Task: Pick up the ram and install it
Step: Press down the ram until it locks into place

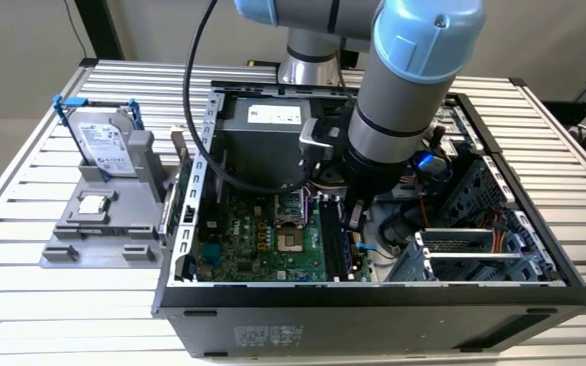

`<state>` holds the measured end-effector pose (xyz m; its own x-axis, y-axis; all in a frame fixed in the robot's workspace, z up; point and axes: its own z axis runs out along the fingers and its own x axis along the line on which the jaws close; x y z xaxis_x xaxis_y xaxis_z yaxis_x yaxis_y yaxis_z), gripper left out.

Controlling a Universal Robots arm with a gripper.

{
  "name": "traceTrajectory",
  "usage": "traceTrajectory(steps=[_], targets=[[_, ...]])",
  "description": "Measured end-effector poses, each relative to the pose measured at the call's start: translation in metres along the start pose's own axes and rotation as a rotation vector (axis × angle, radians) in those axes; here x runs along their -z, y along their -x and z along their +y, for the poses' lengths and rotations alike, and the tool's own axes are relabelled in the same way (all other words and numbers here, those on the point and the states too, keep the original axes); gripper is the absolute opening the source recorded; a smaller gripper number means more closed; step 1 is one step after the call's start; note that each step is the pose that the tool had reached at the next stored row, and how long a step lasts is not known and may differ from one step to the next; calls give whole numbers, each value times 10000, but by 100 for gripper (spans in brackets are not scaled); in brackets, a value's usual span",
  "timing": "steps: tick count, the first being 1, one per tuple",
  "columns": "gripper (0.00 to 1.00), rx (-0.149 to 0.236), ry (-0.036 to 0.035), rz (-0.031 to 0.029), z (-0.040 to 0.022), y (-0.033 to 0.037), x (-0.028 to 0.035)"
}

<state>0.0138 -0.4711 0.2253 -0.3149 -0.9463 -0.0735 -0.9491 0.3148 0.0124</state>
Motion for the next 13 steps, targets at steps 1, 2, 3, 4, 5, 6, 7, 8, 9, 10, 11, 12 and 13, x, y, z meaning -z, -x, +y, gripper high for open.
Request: traceTrajectory(steps=[1, 2, 3, 4, 5, 6, 7, 8, 9, 10, 11, 12, 13], targets=[[0, 115, 9, 1, 0, 0, -1], [0, 214, 16, 2, 0, -2, -2], [0, 348, 25, 4, -1, -2, -2], [0, 518, 38, 6, -1, -2, -5], [0, 692, 51, 4, -1, -3, -12], [0, 784, 54, 9, 4, -5, -12], [0, 786, 53, 8, 5, -5, -12], [0, 790, 54, 8, -5, -2, -13], [0, 789, 55, 10, -11, -1, -28], [0, 795, 55, 20, -12, -3, -42], [0, 818, 57, 29, -12, -6, -56], [0, 848, 59, 33, -12, -8, -73], [0, 878, 61, 34, -13, -9, -92]])
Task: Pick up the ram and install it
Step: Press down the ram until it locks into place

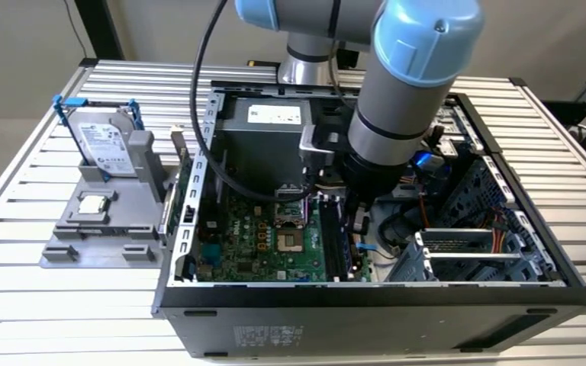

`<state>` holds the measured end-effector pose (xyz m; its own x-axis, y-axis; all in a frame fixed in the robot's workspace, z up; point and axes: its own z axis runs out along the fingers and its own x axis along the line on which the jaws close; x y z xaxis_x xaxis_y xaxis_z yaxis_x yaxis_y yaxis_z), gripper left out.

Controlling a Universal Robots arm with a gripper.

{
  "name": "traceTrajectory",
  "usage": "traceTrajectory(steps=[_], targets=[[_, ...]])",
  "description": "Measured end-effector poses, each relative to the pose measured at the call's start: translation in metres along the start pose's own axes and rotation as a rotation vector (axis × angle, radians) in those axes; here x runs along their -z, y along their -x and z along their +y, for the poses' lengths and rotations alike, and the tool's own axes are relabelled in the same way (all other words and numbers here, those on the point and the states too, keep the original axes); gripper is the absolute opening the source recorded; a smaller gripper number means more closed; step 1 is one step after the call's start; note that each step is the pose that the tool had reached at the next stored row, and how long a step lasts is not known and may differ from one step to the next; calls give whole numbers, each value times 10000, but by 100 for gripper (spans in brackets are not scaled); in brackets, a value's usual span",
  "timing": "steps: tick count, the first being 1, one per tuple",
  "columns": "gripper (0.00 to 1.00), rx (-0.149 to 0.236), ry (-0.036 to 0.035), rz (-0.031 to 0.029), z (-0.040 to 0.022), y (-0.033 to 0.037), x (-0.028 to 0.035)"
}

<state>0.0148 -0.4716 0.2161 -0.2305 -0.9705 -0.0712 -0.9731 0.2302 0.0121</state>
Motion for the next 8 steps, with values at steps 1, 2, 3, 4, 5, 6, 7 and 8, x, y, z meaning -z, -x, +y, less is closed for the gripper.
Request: traceTrajectory(steps=[1, 2, 3, 4, 5, 6, 7, 8], targets=[[0, 26, 3, 17, 0, 2, -9], [0, 39, 4, 48, -1, 6, -12], [0, 41, 6, 81, 0, 13, 22], [0, 43, 3, 31, 0, 10, 38], [0, 43, 1, -34, 0, 10, 56], [0, 43, 2, -40, 1, 14, 98], [0, 43, 3, -28, 1, 16, 146], [0, 43, 3, -23, 2, 18, 196]])
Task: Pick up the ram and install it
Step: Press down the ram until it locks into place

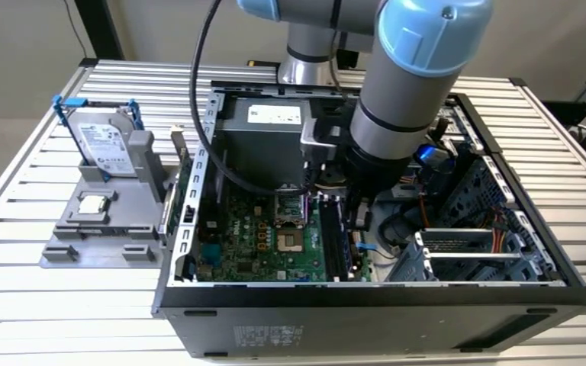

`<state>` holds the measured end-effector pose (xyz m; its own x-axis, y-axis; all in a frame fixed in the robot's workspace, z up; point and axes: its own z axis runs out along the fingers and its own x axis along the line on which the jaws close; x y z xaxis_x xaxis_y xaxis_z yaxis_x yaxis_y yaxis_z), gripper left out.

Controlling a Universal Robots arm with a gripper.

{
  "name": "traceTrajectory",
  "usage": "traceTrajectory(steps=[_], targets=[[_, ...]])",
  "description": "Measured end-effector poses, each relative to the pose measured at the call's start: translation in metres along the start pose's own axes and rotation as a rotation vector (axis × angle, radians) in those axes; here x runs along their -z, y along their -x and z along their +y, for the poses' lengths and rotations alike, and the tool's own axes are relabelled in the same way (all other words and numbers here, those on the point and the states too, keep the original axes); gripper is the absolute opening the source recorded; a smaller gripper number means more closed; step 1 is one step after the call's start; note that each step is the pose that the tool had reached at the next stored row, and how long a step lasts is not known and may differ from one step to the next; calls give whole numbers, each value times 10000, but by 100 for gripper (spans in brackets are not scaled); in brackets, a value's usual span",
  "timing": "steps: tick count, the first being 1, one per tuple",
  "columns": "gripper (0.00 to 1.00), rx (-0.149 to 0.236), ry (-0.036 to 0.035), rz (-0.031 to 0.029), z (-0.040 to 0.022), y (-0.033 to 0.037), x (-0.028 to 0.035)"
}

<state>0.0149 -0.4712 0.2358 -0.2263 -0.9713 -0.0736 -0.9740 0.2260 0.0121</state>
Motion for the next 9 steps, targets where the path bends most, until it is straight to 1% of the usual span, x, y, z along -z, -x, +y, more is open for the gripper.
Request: traceTrajectory(steps=[9], targets=[[0, 1, -1, 0, 4, 30, 406]])
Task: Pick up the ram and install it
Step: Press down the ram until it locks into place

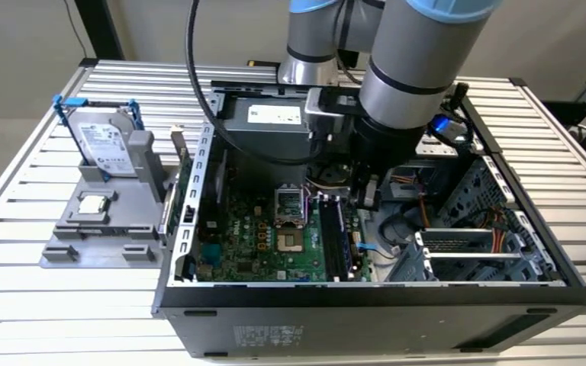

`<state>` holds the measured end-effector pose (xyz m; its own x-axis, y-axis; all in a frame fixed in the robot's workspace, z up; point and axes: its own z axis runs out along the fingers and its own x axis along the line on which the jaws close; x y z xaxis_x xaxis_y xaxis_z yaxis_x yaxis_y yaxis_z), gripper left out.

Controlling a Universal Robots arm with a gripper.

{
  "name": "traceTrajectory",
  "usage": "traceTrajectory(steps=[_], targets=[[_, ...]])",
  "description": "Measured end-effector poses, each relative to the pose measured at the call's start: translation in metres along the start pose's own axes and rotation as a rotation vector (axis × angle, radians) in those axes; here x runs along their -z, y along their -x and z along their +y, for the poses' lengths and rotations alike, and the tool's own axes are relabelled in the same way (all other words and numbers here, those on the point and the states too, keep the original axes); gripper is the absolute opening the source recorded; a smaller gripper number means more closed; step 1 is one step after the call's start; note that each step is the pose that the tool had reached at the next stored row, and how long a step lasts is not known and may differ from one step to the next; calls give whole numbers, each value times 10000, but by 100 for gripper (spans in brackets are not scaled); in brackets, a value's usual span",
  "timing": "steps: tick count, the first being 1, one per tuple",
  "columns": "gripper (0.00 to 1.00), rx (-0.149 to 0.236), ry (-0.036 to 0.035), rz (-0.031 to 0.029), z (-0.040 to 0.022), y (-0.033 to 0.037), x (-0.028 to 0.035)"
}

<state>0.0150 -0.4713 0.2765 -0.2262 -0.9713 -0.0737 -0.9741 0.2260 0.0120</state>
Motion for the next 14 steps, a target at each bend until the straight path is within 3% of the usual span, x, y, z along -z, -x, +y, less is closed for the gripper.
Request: traceTrajectory(steps=[3, 14], targets=[[0, 2, -7, -2, 1, 10, 124], [0, 1, -9, 4, 1, 9, 125]])
